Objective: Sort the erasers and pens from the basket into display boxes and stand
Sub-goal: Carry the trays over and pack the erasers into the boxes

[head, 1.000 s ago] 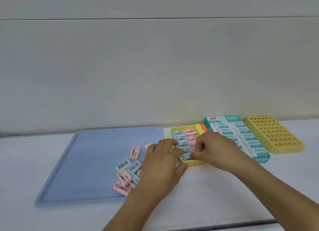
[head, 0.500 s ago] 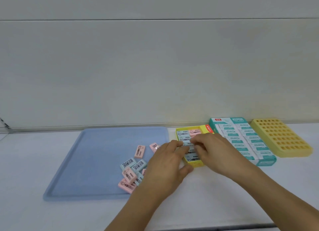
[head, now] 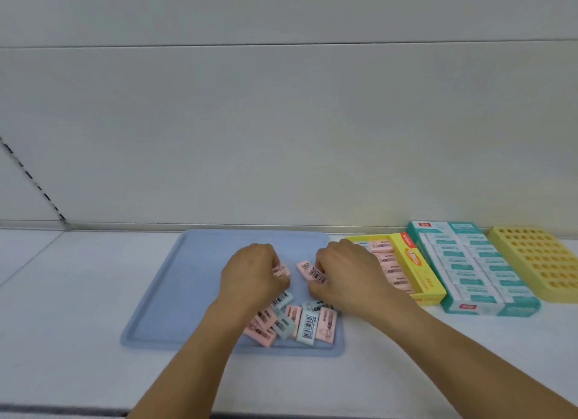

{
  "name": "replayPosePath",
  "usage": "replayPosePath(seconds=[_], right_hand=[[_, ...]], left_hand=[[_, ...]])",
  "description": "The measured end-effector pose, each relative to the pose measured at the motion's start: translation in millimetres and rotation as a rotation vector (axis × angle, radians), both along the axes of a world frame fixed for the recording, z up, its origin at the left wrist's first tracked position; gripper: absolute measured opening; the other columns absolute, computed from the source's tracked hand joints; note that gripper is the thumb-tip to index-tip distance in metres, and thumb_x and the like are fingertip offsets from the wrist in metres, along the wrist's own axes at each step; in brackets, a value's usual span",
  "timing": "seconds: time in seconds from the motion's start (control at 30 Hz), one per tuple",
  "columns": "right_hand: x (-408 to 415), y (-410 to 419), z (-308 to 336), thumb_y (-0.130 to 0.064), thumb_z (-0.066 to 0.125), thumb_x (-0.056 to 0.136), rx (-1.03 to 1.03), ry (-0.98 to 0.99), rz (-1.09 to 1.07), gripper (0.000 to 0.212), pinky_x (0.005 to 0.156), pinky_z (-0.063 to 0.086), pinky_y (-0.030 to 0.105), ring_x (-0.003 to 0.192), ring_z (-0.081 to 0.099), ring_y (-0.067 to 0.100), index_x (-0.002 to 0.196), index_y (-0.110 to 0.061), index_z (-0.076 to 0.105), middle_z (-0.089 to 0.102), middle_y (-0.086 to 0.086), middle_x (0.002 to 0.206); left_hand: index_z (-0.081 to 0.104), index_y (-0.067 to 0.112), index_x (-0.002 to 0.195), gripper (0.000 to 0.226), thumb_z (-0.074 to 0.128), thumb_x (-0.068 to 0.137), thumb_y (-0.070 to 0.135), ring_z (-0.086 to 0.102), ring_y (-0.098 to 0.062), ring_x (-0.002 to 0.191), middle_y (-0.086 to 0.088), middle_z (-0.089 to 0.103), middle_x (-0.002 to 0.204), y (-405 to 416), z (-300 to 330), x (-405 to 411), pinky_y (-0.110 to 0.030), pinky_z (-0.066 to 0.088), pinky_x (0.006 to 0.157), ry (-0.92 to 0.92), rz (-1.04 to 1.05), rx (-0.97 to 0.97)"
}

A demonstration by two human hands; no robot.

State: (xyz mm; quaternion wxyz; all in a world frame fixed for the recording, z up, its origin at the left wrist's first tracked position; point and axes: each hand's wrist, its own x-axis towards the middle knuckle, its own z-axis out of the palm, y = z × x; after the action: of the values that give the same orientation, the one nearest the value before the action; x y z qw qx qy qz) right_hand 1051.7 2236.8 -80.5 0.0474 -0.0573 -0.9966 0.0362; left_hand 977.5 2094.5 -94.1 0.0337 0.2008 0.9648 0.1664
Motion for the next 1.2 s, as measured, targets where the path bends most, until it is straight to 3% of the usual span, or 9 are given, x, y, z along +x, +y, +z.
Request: replayPosePath(seconds=[0.1,0.23,0.37,0.53,0.67,0.73,0.93,1.03,1.2], right_hand=[[2.1,7.2,-2.9,-0.034,0.063,0.078,-0.297,0.109,-0.037,0.018,0.064,0.045,0.032,0.079,0.058,0.016,0.086,-0.019,0.057,0.062,-0.005,0.081],[15.3,20.7,4.5,-0.001,0.071,0.075,-1.031,0.289,-0.06,0.024,0.069,0.053,0.026,0.072,0.067,0.012,0.086,-0.021,0.066,0.072,-0.003,0.08],[27.7,28.0,8.8,0.002,0.073,0.08,-1.165,0.321,-0.009,0.026,0.075,0.056,0.02,0.08,0.071,0.015,0.092,-0.02,0.067,0.075,-0.004,0.087],[37.5,39.0,7.2,-0.003,0.073,0.078,-1.055,0.322,-0.046,0.023,0.054,0.051,0.023,0.066,0.063,0.01,0.087,-0.022,0.066,0.072,-0.005,0.082],[43.1,58.3,10.6,-0.019,0.074,0.073,-0.517,0.339,0.042,0.02,0.069,0.044,0.021,0.081,0.052,0.004,0.087,-0.026,0.063,0.058,-0.011,0.085],[44.4,64.7,15.0,-0.022,0.072,0.072,-0.422,0.324,0.041,0.018,0.067,0.04,0.023,0.079,0.049,0.004,0.085,-0.027,0.06,0.054,-0.011,0.082],[41.8,94.9,26.8,-0.02,0.072,0.081,-0.91,0.345,-0.324,0.017,0.051,0.042,0.028,0.051,0.05,0.009,0.076,-0.014,0.057,0.064,0.0,0.061],[41.8,95.0,25.1,-0.017,0.071,0.086,-1.186,0.266,-0.313,0.017,0.043,0.041,0.025,0.047,0.049,0.014,0.083,-0.002,0.065,0.067,0.006,0.059],[33.8,101.9,19.3,-0.02,0.058,0.095,-0.919,0.213,-0.393,0.016,0.047,0.044,0.027,0.048,0.052,0.011,0.086,-0.017,0.07,0.068,-0.001,0.06]], left_hand=[[0.059,0.023,0.085,0.015,0.066,0.081,0.035,0.061,-0.013,0.076,0.008,0.064,0.08,-1.2,-0.9,-2.0,-0.028,0.047,0.067,-0.128,0.094,0.24],[0.062,0.004,0.101,0.017,0.05,0.089,0.008,0.062,-0.021,0.062,-0.011,0.068,0.077,3.8,12.7,5.4,-0.031,0.053,0.062,-0.795,0.181,1.021],[0.061,0.001,0.108,0.024,0.046,0.096,0.016,0.057,-0.023,0.063,-0.012,0.061,0.077,14.5,20.2,15.6,-0.027,0.048,0.047,-1.133,0.058,1.212],[0.066,0.006,0.092,0.008,0.059,0.093,0.009,0.044,-0.01,0.052,-0.006,0.061,0.074,33.2,18.3,23.3,-0.017,0.031,0.039,-0.99,-0.09,1.056],[0.066,0.008,0.089,0.003,0.063,0.088,0.006,0.041,-0.01,0.051,-0.006,0.059,0.072,49.0,17.1,28.7,-0.017,0.028,0.042,-0.881,-0.13,0.99],[0.067,0.01,0.09,0.003,0.066,0.087,0.009,0.042,-0.01,0.052,-0.007,0.058,0.073,57.5,18.0,32.1,-0.017,0.031,0.043,-0.829,-0.146,0.993],[0.069,0.029,0.096,0.01,0.071,0.086,0.028,0.049,-0.004,0.056,0.017,0.058,0.061,70.7,15.0,34.5,-0.019,0.039,0.056,-0.651,-0.149,0.898],[0.069,0.032,0.102,0.016,0.071,0.086,0.034,0.052,0.002,0.058,0.017,0.058,0.069,76.1,13.9,36.7,-0.018,0.039,0.061,-0.609,-0.183,0.871],[0.062,0.035,0.108,0.02,0.066,0.088,0.034,0.06,-0.002,0.082,0.014,0.063,0.093,82.3,8.8,34.0,-0.02,0.049,0.071,-0.378,-0.207,0.666]])
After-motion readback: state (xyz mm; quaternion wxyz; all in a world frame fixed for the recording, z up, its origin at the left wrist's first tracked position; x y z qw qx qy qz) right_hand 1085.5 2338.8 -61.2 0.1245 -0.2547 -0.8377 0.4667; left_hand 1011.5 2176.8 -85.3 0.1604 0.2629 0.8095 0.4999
